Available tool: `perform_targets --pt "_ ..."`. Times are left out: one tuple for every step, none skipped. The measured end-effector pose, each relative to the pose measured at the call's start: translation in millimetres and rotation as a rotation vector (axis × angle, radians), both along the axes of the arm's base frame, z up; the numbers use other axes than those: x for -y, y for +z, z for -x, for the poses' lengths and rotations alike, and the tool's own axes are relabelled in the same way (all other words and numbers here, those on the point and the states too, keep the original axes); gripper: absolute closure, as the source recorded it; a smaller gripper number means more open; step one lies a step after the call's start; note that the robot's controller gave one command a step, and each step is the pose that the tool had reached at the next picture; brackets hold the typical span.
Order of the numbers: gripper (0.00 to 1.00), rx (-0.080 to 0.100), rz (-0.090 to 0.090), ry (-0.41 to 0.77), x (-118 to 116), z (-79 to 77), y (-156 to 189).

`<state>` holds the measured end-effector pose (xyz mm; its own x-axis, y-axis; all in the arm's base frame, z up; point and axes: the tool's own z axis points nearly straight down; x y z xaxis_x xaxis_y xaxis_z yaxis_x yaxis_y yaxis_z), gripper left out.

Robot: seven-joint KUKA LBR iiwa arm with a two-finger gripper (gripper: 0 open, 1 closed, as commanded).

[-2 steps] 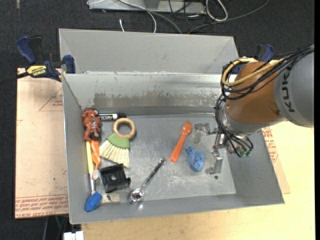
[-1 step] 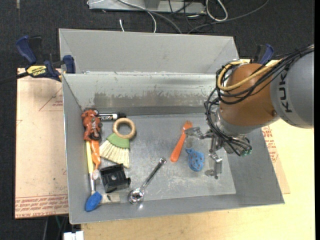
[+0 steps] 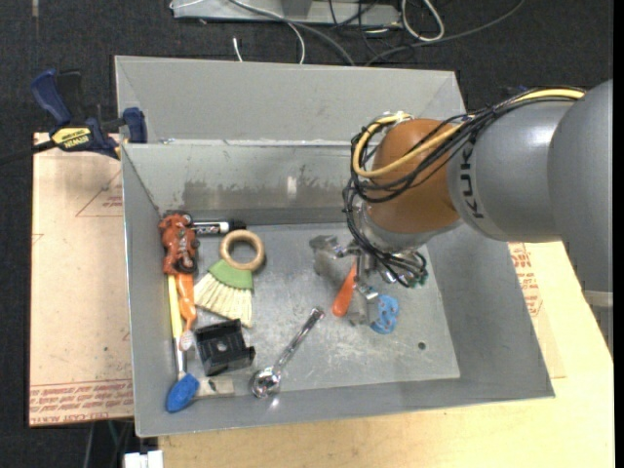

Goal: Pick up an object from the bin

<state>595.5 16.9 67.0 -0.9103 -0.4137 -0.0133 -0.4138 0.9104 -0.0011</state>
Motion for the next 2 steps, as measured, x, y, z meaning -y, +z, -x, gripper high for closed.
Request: perform_targets --pt "1.0 0.005 0.01 0.314 -8.9 1.6 4.6" --pt "1.0 0.005 0.01 0.314 -8.9 1.6 4.8"
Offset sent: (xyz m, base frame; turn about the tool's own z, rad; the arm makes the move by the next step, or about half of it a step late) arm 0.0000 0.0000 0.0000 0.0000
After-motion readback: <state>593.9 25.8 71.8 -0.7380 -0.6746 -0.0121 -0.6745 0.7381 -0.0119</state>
